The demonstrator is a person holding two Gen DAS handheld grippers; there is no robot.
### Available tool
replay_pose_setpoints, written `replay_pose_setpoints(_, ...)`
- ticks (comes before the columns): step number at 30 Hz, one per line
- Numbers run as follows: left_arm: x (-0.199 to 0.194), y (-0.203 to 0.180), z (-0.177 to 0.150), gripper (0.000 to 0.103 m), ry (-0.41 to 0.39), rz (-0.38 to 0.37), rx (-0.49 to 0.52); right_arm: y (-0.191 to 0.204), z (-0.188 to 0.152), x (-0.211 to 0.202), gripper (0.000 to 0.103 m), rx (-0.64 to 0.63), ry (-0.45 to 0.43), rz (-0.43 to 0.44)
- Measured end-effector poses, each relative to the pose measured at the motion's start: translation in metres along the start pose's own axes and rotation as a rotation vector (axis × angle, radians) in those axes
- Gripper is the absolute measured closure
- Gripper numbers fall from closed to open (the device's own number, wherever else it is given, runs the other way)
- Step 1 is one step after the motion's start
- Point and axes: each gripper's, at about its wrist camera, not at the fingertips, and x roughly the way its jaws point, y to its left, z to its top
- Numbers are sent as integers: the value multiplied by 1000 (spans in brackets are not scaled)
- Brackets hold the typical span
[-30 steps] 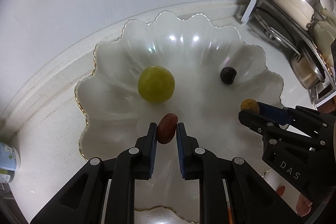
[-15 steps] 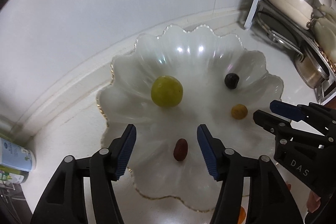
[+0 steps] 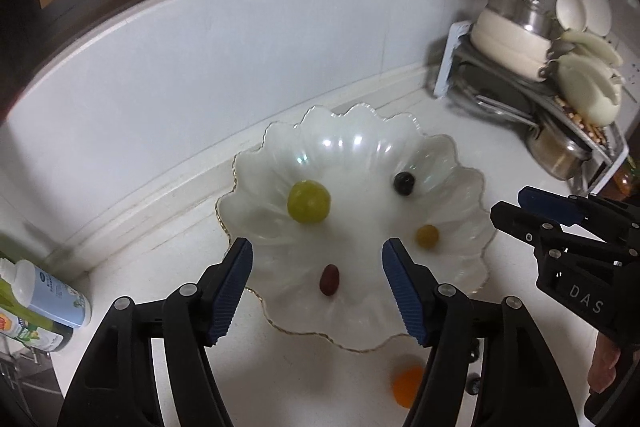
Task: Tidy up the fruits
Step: 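Move both open tools back toward the loose fruits on the counter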
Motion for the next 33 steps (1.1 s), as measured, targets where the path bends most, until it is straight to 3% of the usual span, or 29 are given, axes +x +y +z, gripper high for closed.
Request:
replay_pose_setpoints(13,-56,-13,-21,35,-98,-34,30,1,-29,-61,66,0,-133,-52)
replay_pose_setpoints(28,-103,-34,-52,33,-210,-46,93,0,-72,-110,66,56,-228,-113)
replay_pose_setpoints(33,-112,-33,-63,33,-217,-90,92,-1,-85,-121,59,83,-251,-135)
